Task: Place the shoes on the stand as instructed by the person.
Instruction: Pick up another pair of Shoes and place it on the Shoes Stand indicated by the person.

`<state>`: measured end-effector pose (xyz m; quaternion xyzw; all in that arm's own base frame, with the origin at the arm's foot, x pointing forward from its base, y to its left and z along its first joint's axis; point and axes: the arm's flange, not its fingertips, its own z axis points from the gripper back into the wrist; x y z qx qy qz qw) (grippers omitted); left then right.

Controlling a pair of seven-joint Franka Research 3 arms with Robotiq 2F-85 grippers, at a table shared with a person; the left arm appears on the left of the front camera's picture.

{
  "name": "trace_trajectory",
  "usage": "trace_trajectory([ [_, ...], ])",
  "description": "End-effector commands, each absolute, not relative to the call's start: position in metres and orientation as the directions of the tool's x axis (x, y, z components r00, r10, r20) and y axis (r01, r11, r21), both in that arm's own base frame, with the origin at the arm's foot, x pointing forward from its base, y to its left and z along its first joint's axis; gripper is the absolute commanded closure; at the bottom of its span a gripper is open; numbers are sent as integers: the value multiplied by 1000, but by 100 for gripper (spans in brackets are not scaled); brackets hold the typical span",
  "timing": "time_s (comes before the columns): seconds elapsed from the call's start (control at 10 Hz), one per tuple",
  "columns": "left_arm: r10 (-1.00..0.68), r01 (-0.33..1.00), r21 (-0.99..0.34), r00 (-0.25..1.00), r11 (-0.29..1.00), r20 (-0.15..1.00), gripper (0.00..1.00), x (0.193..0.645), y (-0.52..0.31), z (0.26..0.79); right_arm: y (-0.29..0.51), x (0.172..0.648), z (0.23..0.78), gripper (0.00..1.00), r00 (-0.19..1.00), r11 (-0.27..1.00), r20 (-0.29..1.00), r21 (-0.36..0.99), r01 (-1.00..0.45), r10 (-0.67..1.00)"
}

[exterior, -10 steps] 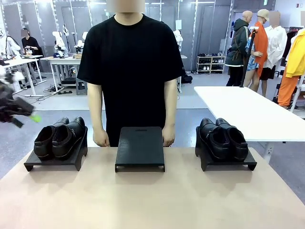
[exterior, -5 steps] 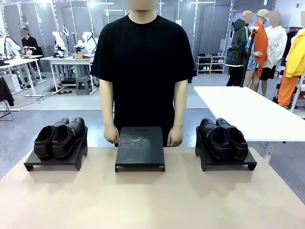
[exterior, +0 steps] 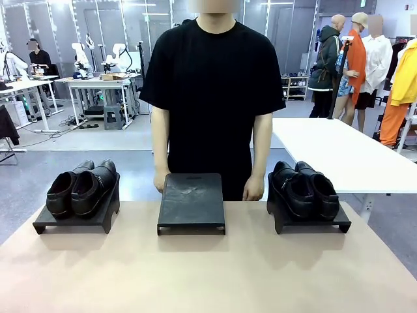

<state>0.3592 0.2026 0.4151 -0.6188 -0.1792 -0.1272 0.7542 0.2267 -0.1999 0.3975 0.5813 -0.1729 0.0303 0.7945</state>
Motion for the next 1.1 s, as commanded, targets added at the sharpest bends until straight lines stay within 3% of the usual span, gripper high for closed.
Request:
trace_trajectory([
  [0.0, 60, 422, -884, 895, 199, 441, 0, 344, 213, 414, -202, 223, 400, 0, 937, 324, 317, 910, -259, -143],
  [1.0, 60, 422, -884, 895, 199, 441, 0, 344, 213, 414, -202, 223, 400, 0, 937, 324, 317, 910, -259, -143],
])
